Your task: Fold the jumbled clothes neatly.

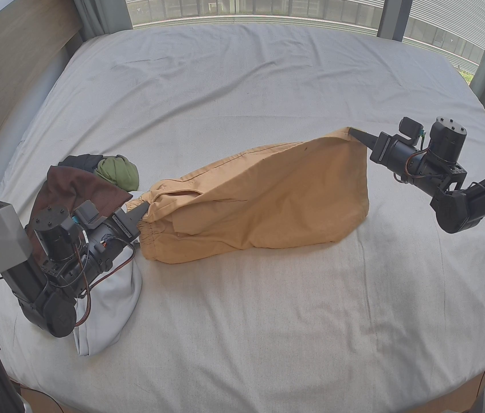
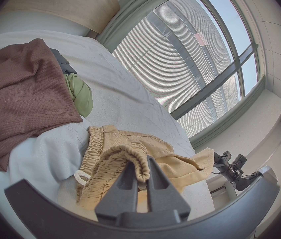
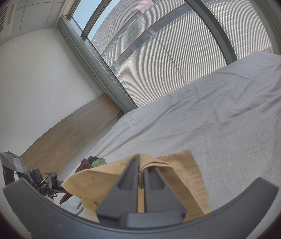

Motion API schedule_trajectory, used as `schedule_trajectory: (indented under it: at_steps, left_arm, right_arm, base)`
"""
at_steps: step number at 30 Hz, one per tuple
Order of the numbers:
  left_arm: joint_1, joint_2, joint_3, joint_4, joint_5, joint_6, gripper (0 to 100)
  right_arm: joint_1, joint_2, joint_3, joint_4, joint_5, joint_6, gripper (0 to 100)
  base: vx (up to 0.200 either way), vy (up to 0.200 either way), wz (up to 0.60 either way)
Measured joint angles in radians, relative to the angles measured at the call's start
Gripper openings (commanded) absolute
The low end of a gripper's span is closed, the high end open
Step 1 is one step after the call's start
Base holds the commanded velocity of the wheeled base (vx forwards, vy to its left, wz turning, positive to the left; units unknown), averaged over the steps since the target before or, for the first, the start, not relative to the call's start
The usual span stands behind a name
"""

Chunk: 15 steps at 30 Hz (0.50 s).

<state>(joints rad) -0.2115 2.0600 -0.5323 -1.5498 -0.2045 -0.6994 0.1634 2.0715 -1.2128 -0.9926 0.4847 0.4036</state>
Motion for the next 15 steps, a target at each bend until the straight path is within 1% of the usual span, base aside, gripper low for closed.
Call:
schedule_trajectory:
  at_steps: [7,15]
  left_arm:
    - [0.003,0.017,-0.017,0.0,0.007,0.0,0]
    - [0.007,0.048,-0.067,0.0,0.055,0.001,0]
  right_arm:
    - [-0.018,0.05,-0.055,0.006,0.0,0.0,0]
    - [-0.021,0.103,-0.097,0.002,0.0,0.001,0]
  base:
    - [0.0,0.0,0.0]
    - [0.0,0.0,0.0]
